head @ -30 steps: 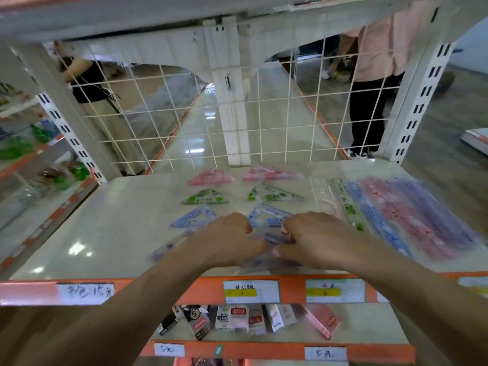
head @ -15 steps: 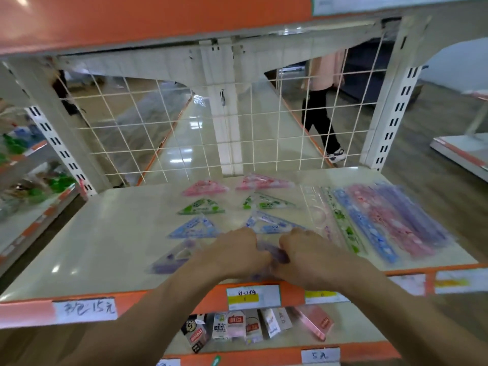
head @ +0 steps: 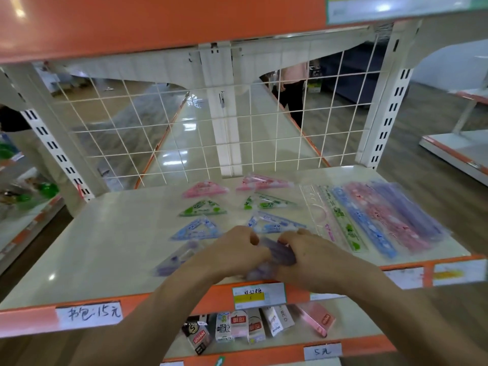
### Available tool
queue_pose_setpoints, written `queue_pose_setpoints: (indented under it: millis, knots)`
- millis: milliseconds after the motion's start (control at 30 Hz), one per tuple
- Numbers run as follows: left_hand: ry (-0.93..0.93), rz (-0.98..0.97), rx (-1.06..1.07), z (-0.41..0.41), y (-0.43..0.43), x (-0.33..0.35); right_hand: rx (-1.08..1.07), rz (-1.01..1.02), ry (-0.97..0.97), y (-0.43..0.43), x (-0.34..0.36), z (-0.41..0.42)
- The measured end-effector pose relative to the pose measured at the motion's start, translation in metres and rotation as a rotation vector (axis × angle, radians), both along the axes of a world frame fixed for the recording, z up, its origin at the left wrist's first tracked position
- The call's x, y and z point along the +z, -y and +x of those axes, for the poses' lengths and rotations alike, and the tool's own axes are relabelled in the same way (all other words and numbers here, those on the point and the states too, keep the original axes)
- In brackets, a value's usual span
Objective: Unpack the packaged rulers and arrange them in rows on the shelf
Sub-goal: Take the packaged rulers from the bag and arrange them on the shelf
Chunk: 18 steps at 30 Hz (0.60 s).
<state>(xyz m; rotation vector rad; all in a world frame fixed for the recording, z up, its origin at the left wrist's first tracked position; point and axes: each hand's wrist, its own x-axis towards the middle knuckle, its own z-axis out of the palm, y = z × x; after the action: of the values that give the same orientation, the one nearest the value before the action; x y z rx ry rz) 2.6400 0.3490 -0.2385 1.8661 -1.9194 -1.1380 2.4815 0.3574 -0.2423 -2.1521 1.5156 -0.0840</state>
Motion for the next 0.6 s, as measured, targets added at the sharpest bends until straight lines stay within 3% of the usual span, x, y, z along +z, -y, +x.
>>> queue_pose_setpoints:
  millis: [200, 333, 467, 600]
  knots:
    - [-0.063, 0.018, -0.022, 0.001, -0.005, 0.006, 0.027, 0.04, 0.083, 0.0, 0.005, -0.006]
    - [-0.064, -0.131, -0.119, 0.003, -0.015, 0.009, 0.053, 0.002, 0.159, -0.003, 0.007, -0.012]
    - [0.011, -0.394, -0.078, 0.007, -0.019, 0.011, 0.053, -0.138, 0.238, -0.005, 0.017, -0.015]
    - [0.101, -0.365, -0.081, 0.008, -0.03, 0.0, 0.093, -0.207, 0.19, -0.012, 0.006, -0.012]
